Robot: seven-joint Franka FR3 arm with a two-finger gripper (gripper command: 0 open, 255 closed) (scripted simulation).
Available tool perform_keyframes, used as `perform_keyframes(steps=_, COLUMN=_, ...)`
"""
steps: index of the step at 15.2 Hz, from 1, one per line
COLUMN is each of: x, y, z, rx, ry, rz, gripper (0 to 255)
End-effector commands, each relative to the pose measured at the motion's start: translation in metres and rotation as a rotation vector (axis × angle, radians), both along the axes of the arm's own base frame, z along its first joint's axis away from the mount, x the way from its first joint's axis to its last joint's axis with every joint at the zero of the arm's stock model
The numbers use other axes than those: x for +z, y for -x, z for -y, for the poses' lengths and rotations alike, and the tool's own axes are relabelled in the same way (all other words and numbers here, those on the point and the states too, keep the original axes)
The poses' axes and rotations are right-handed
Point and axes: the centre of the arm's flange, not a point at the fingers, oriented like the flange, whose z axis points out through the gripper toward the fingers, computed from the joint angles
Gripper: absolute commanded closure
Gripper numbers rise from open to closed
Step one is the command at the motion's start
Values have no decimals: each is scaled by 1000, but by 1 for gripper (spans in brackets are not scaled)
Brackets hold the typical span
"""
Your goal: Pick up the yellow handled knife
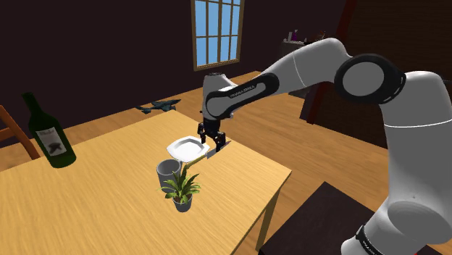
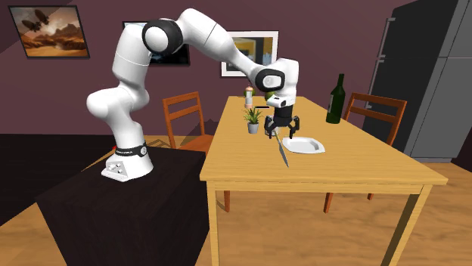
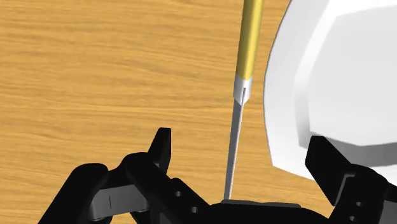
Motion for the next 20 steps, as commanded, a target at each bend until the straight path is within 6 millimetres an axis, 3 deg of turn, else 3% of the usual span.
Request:
perform_keyframes(steps=1, x=-12, y=-4, z=0, rx=-15, ry=0, rz=-1, gripper=0)
perform_keyframes(steps=6, x=-41, y=-4, z=0, rx=-15, ry=0, rz=-1, gripper=0)
perform_keyframes(steps=8, x=-41, y=-4, z=0, rx=-15, ry=0, rz=-1, gripper=0)
perform_keyframes(steps=9, x=-41, y=-4, z=0, rx=-15, ry=0, rz=-1, gripper=255)
perform_keyframes(steps=18, x=-41, y=-4, z=0, rx=-15, ry=0, rz=-1, gripper=255)
perform_keyframes(steps=20, x=-30, y=-4, z=0, rx=-15, ry=0, rz=-1, gripper=255)
